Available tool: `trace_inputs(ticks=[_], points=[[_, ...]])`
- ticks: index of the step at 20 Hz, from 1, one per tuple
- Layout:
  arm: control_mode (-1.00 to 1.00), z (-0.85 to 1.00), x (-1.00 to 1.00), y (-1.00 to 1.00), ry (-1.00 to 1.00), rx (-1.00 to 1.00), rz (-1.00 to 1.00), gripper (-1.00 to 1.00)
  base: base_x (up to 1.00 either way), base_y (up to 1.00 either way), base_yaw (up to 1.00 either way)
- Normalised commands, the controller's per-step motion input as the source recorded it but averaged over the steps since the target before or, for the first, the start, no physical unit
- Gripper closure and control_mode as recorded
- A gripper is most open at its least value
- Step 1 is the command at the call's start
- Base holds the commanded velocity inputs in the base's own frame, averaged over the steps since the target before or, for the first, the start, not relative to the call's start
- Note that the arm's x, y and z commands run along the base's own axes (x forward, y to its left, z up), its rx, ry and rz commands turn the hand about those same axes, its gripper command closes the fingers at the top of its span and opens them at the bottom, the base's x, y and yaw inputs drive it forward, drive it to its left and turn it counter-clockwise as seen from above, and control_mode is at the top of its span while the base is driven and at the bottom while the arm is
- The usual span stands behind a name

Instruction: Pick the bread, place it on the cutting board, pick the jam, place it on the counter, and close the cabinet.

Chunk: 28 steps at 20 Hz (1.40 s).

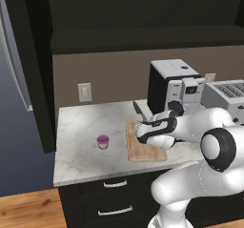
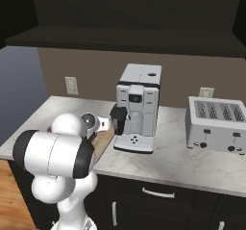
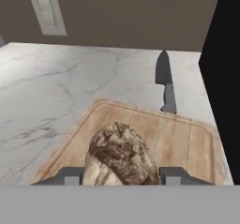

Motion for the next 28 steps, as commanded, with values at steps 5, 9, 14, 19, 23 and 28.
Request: trace_inputs(ticks=[5, 9, 14, 19, 23, 28], points=[[-1.00, -0.36, -0.01, 0.06, -0.05, 0.00, 0.00, 1.00, 0.00, 0.00, 0.00], [-1.00, -0.35, -0.02, 0.06, -0.05, 0.00, 0.00, 1.00, 0.00, 0.00, 0.00], [-1.00, -0.10, -0.06, 0.02, 0.00, 0.00, 0.00, 1.00, 0.00, 0.00, 0.00], [-1.00, 0.00, 0.00, 0.00, 0.00, 0.00, 0.00, 1.00, 0.00, 0.00, 0.00], [-1.00, 0.00, 0.00, 0.00, 0.00, 0.00, 0.00, 1.00, 0.00, 0.00, 0.00], [-1.00, 0.00, 0.00, 0.00, 0.00, 0.00, 0.00, -1.00, 0.00, 0.00, 0.00]])
